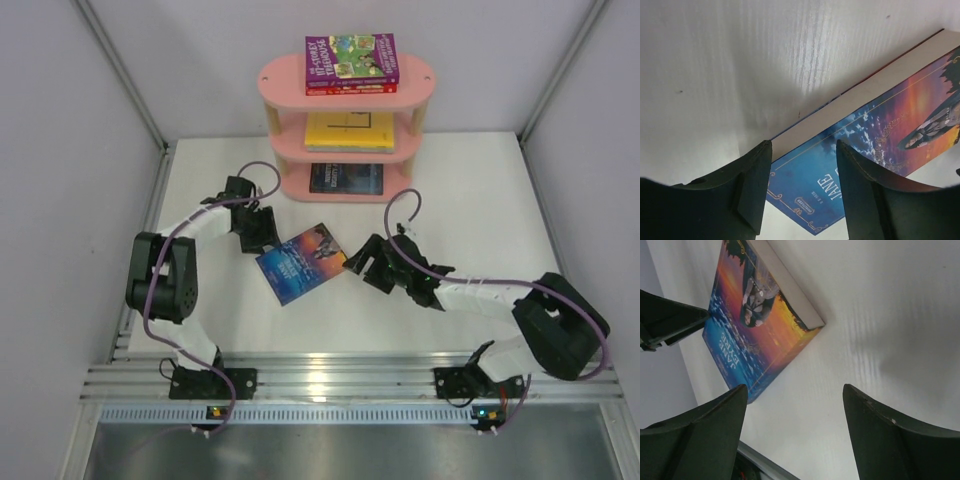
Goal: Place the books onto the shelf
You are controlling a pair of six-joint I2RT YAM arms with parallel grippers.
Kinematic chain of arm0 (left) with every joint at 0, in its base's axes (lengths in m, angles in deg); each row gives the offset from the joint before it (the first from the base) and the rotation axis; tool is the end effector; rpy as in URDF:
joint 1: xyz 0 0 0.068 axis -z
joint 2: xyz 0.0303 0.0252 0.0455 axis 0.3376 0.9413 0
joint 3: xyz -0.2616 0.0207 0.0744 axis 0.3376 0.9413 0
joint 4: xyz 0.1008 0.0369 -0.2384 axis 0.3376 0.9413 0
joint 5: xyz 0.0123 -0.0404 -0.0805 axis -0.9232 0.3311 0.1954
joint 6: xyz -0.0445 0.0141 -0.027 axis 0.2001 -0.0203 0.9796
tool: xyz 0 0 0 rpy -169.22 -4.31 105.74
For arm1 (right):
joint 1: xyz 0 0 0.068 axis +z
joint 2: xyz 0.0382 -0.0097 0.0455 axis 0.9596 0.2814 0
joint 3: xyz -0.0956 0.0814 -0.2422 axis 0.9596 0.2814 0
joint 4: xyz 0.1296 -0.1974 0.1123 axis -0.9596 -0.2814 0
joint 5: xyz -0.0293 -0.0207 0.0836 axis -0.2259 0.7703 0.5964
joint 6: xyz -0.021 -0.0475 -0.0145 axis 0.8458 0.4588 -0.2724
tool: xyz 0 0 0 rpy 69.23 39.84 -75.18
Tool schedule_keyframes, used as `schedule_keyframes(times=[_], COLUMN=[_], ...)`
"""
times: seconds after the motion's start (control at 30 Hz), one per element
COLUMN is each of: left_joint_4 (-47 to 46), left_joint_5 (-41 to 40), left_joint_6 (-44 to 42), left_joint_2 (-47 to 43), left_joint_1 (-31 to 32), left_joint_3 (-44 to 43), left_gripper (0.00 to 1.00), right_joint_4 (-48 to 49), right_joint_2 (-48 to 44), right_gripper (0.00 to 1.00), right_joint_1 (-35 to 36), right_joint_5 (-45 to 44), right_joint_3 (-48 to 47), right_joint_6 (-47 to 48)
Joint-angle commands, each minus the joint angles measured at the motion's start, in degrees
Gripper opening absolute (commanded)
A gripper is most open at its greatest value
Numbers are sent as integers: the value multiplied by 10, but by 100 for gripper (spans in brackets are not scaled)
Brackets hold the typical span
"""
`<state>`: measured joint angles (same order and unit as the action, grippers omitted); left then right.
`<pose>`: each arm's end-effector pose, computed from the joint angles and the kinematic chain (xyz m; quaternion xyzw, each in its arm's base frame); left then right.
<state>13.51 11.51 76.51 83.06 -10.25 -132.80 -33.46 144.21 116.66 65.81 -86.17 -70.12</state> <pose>0.3381 -0.0654 0.1843 -0.0799 0.9659 -0.1752 0.1733 0.1955 0.1785 0.1716 0.2006 0.8760 0.3377 0.2797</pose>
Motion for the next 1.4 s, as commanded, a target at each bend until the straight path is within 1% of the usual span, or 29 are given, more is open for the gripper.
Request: schedule_keyframes(times=[0.0, 0.1, 0.13, 0.17, 0.2, 0.27, 0.33, 0.4, 0.47, 0.5, 0.57, 0.67, 0.77, 0.87, 0.93, 1.0, 1.03, 1.07, 1.13, 1.3, 1.37], left_joint_4=[-34, -60, -66, -84, -91, -103, -122, -124, -127, -128, -114, -118, -109, -111, -111, -119, -125, -132, -143, -105, -106], left_joint_5=[36, 51, 57, 61, 53, 50, 63, 58, 57, 56, 51, 63, 49, 45, 57, 72, 96, 109, 138, 138, 144], left_joint_6=[-15, 21, 35, 68, 85, 137, 166, 186, 182, 175, 156, 128, 104, 88, 84, 86, 89, 98, 105, 81, 80], left_joint_2=[7, 4, -5, -13, -23, -58, -82, -114, -126, -123, -97, -55, -22, 7, 29, 41, 47, 49, 58, 88, 95], left_joint_1=[18, 41, 48, 69, 80, 99, 110, 120, 120, 120, 120, 120, 120, 118, 117, 105, 99, 84, 68, 45, 37], left_joint_3=[1, 37, 59, 72, 84, 120, 151, 162, 162, 157, 128, 103, 89, 90, 92, 96, 106, 111, 122, 104, 104], left_gripper=[58, 56, 55, 55, 54, 54, 54, 54, 57, 59, 61, 61, 60, 59, 51, 40, 30, 27, 23, 19, 17], right_joint_4=[99, 137, 130, 108, 103, 96, 92, 83, 59, 47, 18, -1, -2, 8, 22, 36, 39, 44, 46, 97, 139], right_joint_2=[42, 100, 116, 147, 158, 172, 169, 154, 132, 122, 91, 50, 27, 26, 29, 33, 35, 37, 41, 79, 103], right_gripper=[76, 72, 71, 71, 71, 71, 71, 71, 71, 71, 72, 75, 77, 79, 79, 80, 80, 81, 82, 85, 85], right_joint_1=[9, 8, 7, 4, 0, -8, -21, -37, -43, -45, -45, -46, -45, -44, -43, -39, -37, -35, -28, -23, -24], right_joint_5=[21, 29, 30, 31, 30, 30, 31, 40, 41, 58, 65, 77, 85, 88, 94, 92, 91, 87, 67, 63, 76], right_joint_3=[-34, -47, -74, -88, -99, -110, -103, -93, -82, -81, -69, -45, -26, -16, -7, -3, -1, 0, 4, 21, 27], right_joint_6=[-5, 10, 23, 27, 30, 39, 54, 68, 96, 106, 125, 127, 123, 121, 112, 103, 94, 88, 61, 26, 16])
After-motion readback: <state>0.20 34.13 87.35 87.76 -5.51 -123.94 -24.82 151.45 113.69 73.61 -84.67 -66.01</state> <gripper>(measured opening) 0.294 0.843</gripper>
